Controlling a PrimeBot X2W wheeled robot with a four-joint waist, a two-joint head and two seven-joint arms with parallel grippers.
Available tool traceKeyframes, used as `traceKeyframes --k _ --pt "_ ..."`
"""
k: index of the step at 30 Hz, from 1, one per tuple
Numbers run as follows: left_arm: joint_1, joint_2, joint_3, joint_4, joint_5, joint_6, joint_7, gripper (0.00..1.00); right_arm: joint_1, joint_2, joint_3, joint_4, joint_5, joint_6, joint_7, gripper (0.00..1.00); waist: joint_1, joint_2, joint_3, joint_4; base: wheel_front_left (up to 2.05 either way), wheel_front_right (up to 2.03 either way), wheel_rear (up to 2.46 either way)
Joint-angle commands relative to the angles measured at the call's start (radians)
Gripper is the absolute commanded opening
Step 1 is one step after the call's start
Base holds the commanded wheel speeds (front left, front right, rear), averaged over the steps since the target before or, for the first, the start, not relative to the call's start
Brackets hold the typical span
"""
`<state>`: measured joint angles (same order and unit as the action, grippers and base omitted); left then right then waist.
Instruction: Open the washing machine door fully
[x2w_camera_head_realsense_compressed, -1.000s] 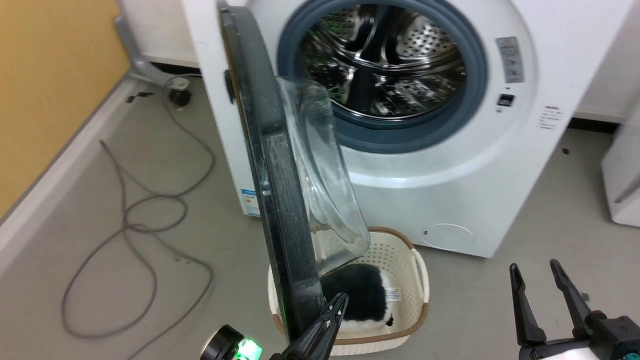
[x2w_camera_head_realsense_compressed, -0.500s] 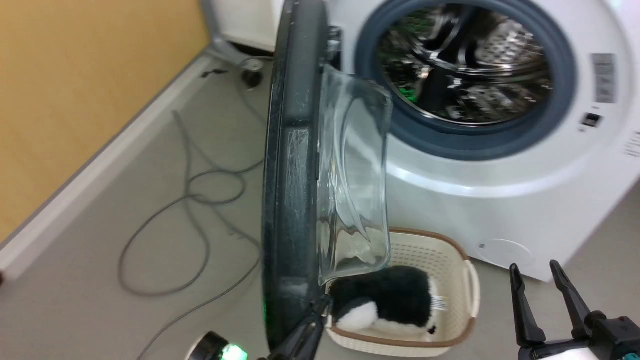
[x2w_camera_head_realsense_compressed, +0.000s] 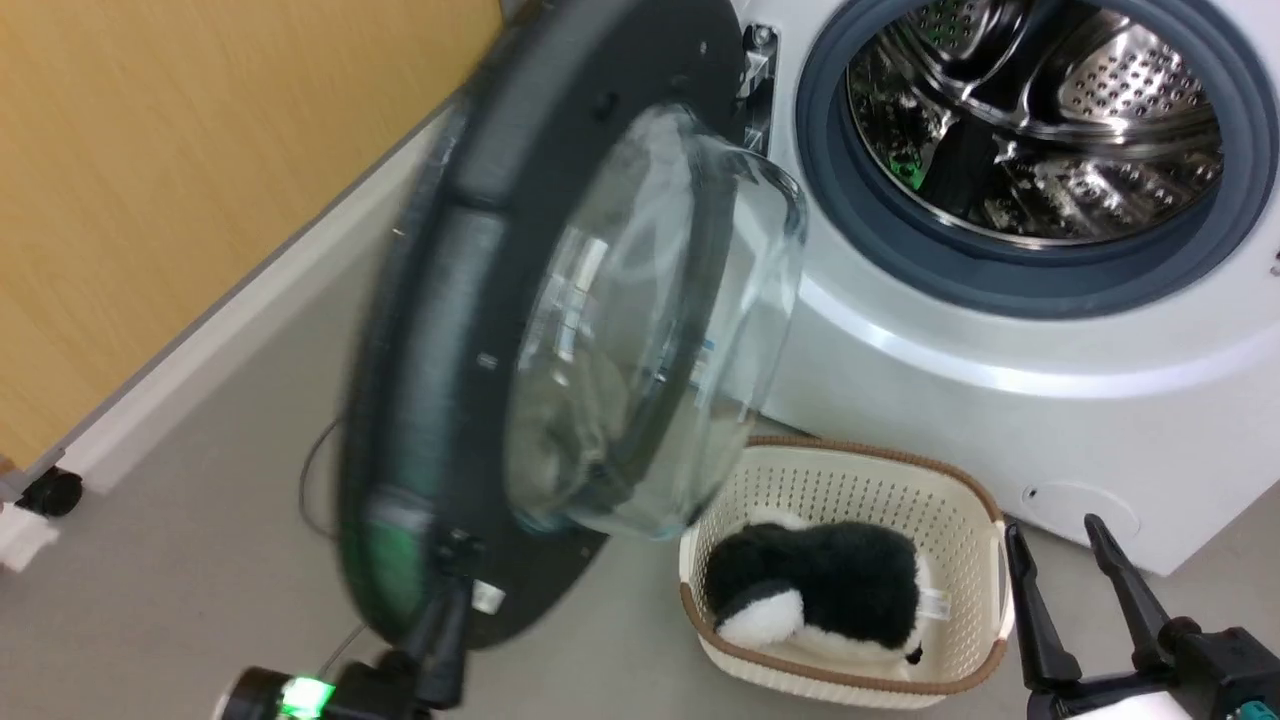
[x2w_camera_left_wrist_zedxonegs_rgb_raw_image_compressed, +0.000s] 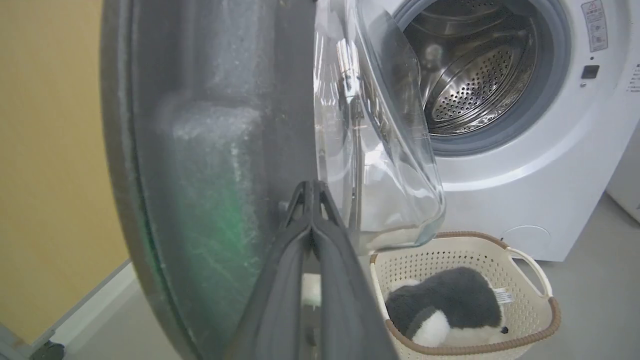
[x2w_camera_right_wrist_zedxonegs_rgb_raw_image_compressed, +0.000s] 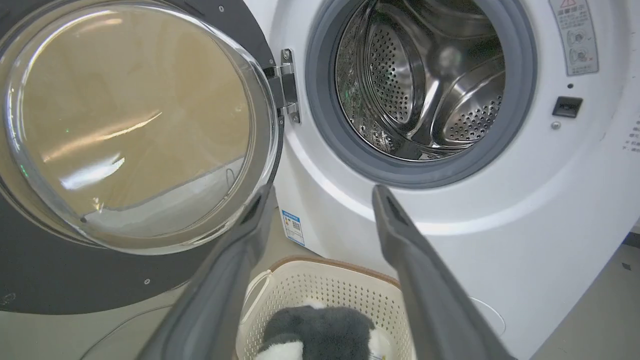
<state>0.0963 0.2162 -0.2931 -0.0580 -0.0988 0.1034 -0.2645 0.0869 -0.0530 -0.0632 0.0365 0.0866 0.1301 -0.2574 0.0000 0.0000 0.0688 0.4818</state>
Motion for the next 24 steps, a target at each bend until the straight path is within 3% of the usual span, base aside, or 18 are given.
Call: traceKeyframes --k 1,14,24 --pt "-0.013 0.010 0.016 0.031 -0.008 0.007 0.003 0.00 -0.017 0.003 -0.005 0.000 -0.009 0.001 -0.004 1.00 0.0000 0.0000 0.011 0.002 0.00 0.00 0.00" --pt "-0.156 -0.012 0.268 0.192 -0.134 0.052 0.003 0.00 -0.055 0.003 -0.004 0.015 -0.028 0.001 -0.004 1.00 0.0000 0.0000 0.064 -0.074 0.00 0.00 0.00" --pt "-0.290 -0.010 0.464 0.315 -0.157 0.032 0.003 0.00 -0.082 0.003 -0.005 0.017 -0.046 0.001 -0.004 1.00 0.0000 0.0000 0.116 -0.132 0.00 0.00 0.00"
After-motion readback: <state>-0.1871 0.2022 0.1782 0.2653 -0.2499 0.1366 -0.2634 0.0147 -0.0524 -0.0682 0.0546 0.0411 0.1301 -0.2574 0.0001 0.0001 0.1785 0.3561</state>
